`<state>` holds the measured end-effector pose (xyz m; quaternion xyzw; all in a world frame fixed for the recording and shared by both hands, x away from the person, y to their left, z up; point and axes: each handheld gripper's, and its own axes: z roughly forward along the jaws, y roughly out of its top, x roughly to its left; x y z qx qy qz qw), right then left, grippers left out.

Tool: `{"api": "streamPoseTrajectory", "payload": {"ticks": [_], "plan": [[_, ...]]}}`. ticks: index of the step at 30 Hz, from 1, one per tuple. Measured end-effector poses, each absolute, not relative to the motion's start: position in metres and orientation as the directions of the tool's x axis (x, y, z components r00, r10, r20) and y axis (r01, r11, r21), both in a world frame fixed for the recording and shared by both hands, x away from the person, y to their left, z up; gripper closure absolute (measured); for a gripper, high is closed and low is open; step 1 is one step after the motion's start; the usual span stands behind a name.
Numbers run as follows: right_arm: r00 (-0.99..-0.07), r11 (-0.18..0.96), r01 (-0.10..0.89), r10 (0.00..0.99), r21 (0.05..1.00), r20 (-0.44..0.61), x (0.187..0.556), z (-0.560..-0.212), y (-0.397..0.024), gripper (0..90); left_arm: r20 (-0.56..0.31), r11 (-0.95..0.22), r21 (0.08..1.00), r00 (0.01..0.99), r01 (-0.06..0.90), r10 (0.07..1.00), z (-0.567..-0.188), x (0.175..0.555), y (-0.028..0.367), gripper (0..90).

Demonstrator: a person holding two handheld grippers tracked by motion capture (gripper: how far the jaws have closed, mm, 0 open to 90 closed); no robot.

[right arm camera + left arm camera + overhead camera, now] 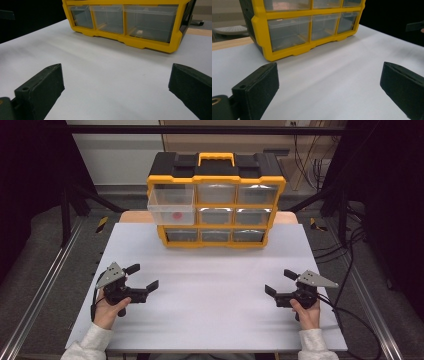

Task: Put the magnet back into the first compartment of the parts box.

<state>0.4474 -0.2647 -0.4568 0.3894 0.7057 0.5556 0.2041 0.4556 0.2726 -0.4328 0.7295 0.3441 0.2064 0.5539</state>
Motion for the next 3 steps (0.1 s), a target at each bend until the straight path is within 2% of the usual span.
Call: {"api": "streamPoseTrajectory", "payload": {"ticks": [3], "plan": [[-0.611,0.076,0.327,0.777,0.942,0.150,0.4471,-0.4570,-0.2641,0.4,-0.073,-0.161,0.946,0.671,0.280,0.738,-0.4370,0.4561,0.2742,1.6]]}}
